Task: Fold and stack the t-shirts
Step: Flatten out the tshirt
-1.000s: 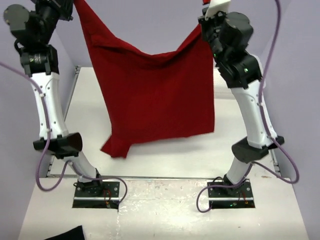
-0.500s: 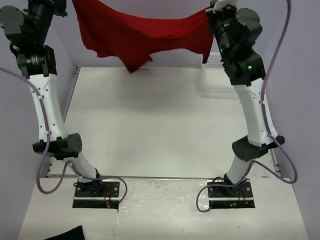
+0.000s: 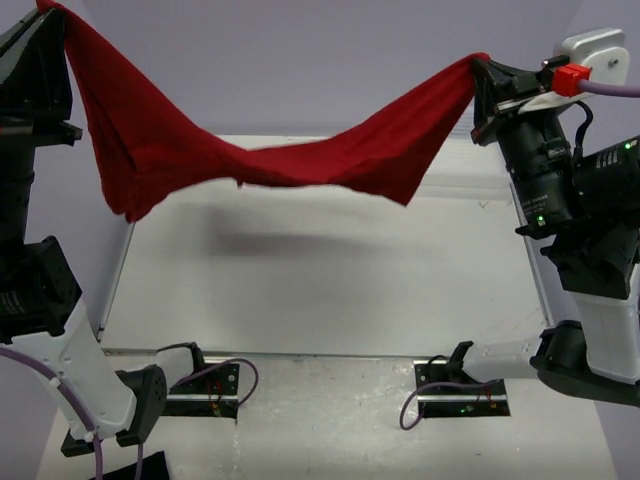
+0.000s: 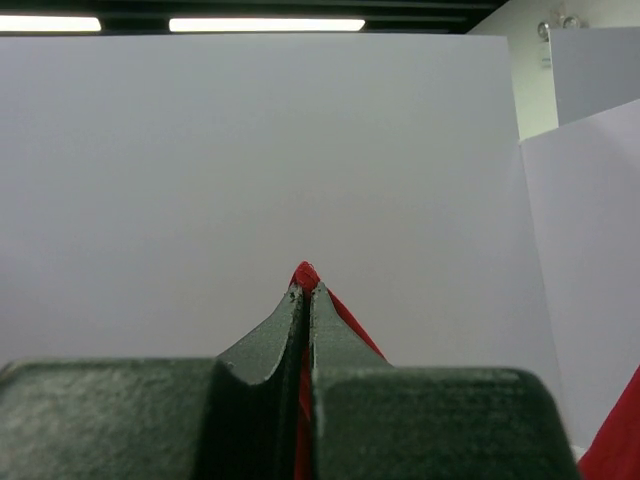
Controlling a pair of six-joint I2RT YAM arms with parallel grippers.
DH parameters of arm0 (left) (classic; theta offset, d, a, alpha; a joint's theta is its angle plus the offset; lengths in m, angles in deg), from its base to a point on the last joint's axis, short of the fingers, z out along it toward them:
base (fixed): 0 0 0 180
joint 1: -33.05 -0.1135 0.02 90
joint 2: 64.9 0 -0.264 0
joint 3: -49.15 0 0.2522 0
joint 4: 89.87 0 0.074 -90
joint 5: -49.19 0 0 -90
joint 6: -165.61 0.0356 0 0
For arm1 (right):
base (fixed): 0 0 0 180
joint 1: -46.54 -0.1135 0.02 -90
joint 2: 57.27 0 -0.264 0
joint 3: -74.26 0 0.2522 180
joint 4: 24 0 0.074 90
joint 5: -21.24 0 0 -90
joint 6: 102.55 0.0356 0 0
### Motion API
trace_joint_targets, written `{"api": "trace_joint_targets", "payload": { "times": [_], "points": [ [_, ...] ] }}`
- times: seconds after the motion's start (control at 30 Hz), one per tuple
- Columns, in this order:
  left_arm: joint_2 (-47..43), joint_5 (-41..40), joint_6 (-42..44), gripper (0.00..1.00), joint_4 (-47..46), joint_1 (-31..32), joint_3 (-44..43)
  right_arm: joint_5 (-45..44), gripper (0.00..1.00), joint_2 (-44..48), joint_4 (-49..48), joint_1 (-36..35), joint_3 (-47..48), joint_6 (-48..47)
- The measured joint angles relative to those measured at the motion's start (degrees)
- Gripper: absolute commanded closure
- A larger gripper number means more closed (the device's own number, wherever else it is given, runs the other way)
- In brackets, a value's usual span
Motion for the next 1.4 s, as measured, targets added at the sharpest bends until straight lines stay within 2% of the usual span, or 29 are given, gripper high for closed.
{"api": "trace_joint_targets", "payload": {
  "times": [0.17,0.43,0.63,0.87,0.97,1.07,1.23,1.4],
  "points": [
    [1.0,0.5,0.0,1.0,4.0,0.0,-3.0,-5.8,1.0,1.2,-0.8,-4.7,-0.9,-2.3],
    [8.7,1.3,-0.5,1.0,4.9,0.0,-5.8,-7.1,1.0,-5.0,-2.8,-4.1,3.0,-5.5],
    [16.8,1.2,-0.5,1.0,3.8,0.0,-4.3,-0.2,1.0,-14.2,-1.8,6.8,6.9,-1.6],
    [35.5,0.5,-0.3,1.0,1.1,-0.3,-13.6,10.6,1.0,-32.9,0.7,20.7,20.4,5.0],
    [44.6,0.9,-3.1,1.0,-3.6,-1.9,-17.9,15.0,1.0,-37.4,1.2,26.2,20.9,7.5],
    [50.0,1.1,-6.8,1.0,-7.8,-4.4,-18.2,19.2,1.0,-39.8,2.3,30.9,20.9,9.9],
    [50.4,1.2,-9.0,1.0,-10.8,-7.1,-17.0,23.3,1.0,-39.8,2.3,34.8,20.5,12.5],
    [43.2,3.6,-9.0,1.0,-12.8,-6.9,-12.8,24.9,1.0,-38.2,3.4,34.4,19.6,15.7]
  ]
}}
